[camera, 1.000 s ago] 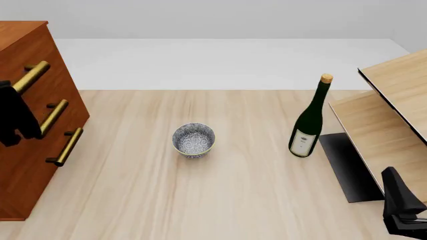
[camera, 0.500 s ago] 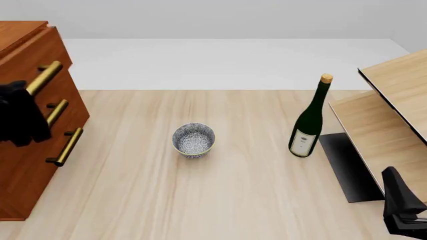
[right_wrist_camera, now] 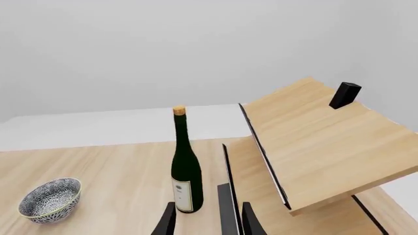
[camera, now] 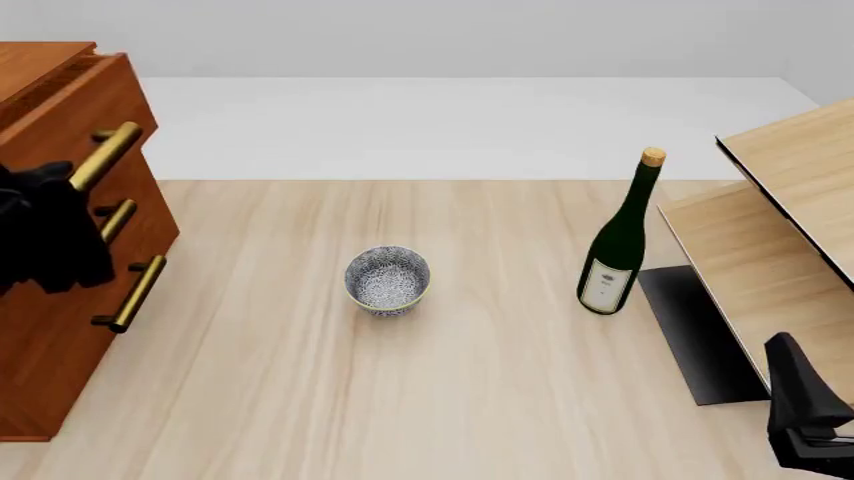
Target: Close the bottom drawer of the cabinet and open the top drawer.
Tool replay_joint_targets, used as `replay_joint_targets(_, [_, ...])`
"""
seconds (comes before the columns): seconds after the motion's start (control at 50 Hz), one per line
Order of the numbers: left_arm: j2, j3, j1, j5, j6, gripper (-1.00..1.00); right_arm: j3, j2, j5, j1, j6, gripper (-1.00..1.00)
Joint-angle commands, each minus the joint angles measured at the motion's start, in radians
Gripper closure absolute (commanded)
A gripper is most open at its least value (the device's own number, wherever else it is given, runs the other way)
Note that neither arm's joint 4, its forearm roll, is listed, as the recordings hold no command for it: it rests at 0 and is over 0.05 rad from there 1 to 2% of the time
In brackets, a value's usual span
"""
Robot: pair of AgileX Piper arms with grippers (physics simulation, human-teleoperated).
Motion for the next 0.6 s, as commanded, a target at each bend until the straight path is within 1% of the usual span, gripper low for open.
replay_joint_targets(0.02, [0.015, -0.007, -0.054, 0.004, 0.007, 1.0, 0.0, 0.0, -0.001, 0.0, 0.003, -1.0])
replay_joint_targets(0.6, [-0.002, -0.026, -0.114, 0.028, 0.001, 1.0, -0.001, 0.0, -0.001, -0.005, 0.011, -1.0])
